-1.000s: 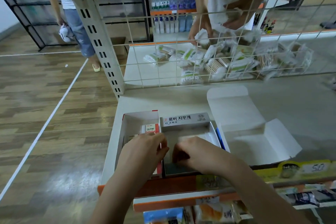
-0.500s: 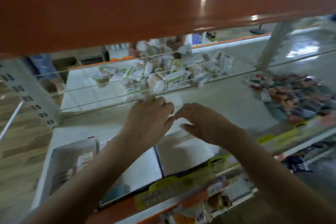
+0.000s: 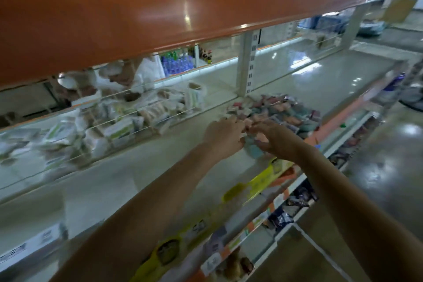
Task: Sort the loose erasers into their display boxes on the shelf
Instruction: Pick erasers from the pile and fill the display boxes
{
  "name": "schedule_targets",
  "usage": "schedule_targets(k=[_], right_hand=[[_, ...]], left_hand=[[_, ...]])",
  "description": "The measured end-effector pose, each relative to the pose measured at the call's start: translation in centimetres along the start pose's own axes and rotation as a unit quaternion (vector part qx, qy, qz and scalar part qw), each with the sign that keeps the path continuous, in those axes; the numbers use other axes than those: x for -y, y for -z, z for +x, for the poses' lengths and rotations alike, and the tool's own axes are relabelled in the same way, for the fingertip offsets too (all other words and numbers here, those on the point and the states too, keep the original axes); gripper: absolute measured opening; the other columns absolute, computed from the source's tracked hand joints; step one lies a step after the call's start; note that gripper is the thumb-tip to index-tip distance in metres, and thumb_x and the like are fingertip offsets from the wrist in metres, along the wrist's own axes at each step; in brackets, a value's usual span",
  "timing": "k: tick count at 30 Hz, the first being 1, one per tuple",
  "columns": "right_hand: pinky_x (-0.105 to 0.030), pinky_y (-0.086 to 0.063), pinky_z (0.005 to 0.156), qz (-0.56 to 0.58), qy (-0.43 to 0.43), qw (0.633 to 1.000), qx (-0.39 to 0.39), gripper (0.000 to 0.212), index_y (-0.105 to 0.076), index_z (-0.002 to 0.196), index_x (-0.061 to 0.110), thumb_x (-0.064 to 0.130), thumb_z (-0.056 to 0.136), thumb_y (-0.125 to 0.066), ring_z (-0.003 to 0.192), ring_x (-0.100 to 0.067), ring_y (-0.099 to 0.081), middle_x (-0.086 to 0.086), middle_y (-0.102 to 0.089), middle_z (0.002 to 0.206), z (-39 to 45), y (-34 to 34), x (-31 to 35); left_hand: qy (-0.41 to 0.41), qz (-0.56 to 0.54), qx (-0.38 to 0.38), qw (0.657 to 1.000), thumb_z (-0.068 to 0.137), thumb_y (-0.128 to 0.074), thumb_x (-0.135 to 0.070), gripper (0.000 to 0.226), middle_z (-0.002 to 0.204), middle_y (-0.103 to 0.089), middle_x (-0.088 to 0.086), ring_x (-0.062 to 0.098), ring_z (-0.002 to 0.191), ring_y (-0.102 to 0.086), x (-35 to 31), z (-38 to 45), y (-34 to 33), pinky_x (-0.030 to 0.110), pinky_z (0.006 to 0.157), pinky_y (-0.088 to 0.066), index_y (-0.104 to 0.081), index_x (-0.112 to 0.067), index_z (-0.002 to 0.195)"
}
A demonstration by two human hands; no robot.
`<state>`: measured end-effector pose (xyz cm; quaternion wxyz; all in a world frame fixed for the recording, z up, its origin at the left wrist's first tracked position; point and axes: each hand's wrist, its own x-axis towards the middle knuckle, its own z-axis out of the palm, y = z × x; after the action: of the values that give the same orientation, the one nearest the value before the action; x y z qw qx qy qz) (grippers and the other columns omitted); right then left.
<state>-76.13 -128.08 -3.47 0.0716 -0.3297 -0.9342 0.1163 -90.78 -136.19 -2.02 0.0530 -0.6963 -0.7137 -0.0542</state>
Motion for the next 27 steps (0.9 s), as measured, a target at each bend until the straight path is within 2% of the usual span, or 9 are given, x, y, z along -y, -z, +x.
schedule_targets(k=[3,6,10,12,14,16,20,24,27], right_hand=[[-0.029,-0.032,0.094,-0.003,-0.058,0.998,0.023,0.046,-0.048,0.131,0.010,0.018,0.087,-0.061,0.121,-0.026,-0.046,-0.013,-0.046,0.134,-0.2,0.4,-3.7],[-0.032,-0.031,0.095,-0.014,-0.090,0.995,0.032,0.045,-0.047,0.130,0.005,0.025,0.091,-0.057,0.122,-0.029,-0.043,-0.015,-0.047,0.132,0.3,0.6,-5.9],[-0.040,-0.040,0.090,0.007,-0.142,0.990,-0.022,0.037,-0.051,0.120,0.003,0.024,0.090,-0.054,0.112,-0.036,-0.049,-0.019,-0.051,0.120,1.9,-0.2,-8.1],[-0.042,-0.043,0.089,0.015,-0.161,0.986,-0.036,0.040,-0.051,0.124,0.006,0.026,0.090,-0.053,0.111,-0.037,-0.049,-0.020,-0.051,0.121,2.6,-0.6,-8.6],[-0.043,-0.042,0.092,-0.010,-0.173,0.984,-0.040,0.040,-0.049,0.127,0.008,0.027,0.092,-0.049,0.116,-0.036,-0.046,-0.018,-0.050,0.125,3.2,-0.9,-8.7],[-0.044,-0.038,0.097,-0.047,-0.174,0.982,-0.054,0.039,-0.048,0.129,0.011,0.027,0.093,-0.048,0.123,-0.035,-0.040,-0.015,-0.045,0.133,3.6,-1.4,-8.9],[-0.044,-0.037,0.100,-0.088,-0.168,0.979,-0.080,0.035,-0.049,0.127,0.013,0.022,0.094,-0.047,0.127,-0.032,-0.035,-0.012,-0.040,0.139,3.9,-2.3,-9.4],[-0.044,-0.036,0.100,-0.084,-0.160,0.979,-0.096,0.033,-0.052,0.125,0.015,0.022,0.092,-0.049,0.126,-0.031,-0.036,-0.010,-0.044,0.135,3.9,-2.4,-9.7],[-0.044,-0.037,0.100,-0.085,-0.159,0.979,-0.095,0.035,-0.051,0.126,0.015,0.020,0.092,-0.050,0.126,-0.031,-0.036,-0.011,-0.045,0.135,4.0,-2.5,-9.8]], left_hand=[[0.004,-0.002,0.024,1.000,0.090,-0.053,-0.036,0.047,0.131,-0.048,0.008,0.029,0.117,-0.050,-0.9,3.1,-1.9,0.036,0.087,-0.043,-0.045,-0.021,0.133],[0.033,-0.007,0.053,0.998,0.090,-0.054,-0.035,0.050,0.131,-0.048,0.009,0.030,0.116,-0.051,-0.5,5.4,-3.8,0.037,0.087,-0.044,-0.041,-0.022,0.137],[0.077,-0.061,0.083,0.992,0.087,-0.057,-0.030,0.050,0.124,-0.054,0.006,0.028,0.107,-0.056,0.4,7.5,-5.8,0.036,0.080,-0.046,-0.041,-0.026,0.134],[0.099,-0.078,0.092,0.988,0.086,-0.058,-0.031,0.049,0.118,-0.058,0.005,0.025,0.098,-0.059,0.8,8.0,-6.6,0.035,0.075,-0.050,-0.041,-0.029,0.132],[0.116,-0.104,0.103,0.982,0.086,-0.059,-0.027,0.060,0.114,-0.059,0.007,0.027,0.096,-0.059,1.1,8.2,-7.3,0.034,0.073,-0.048,-0.032,-0.030,0.139],[0.125,-0.117,0.100,0.980,0.086,-0.059,-0.023,0.061,0.116,-0.058,0.011,0.030,0.100,-0.058,1.2,8.4,-7.8,0.035,0.075,-0.047,-0.033,-0.026,0.141],[0.136,-0.106,0.083,0.981,0.087,-0.059,-0.027,0.044,0.121,-0.056,0.009,0.028,0.108,-0.054,0.6,8.7,-8.3,0.035,0.082,-0.046,-0.050,-0.019,0.129],[0.160,-0.116,0.078,0.977,0.084,-0.063,-0.029,0.044,0.117,-0.057,0.010,0.028,0.103,-0.056,0.4,8.8,-8.8,0.037,0.079,-0.049,-0.051,-0.022,0.126],[0.168,-0.140,0.104,0.970,0.082,-0.066,-0.028,0.053,0.129,-0.050,0.010,0.029,0.112,-0.052,0.5,8.6,-8.7,0.039,0.089,-0.048,-0.046,-0.021,0.131]])
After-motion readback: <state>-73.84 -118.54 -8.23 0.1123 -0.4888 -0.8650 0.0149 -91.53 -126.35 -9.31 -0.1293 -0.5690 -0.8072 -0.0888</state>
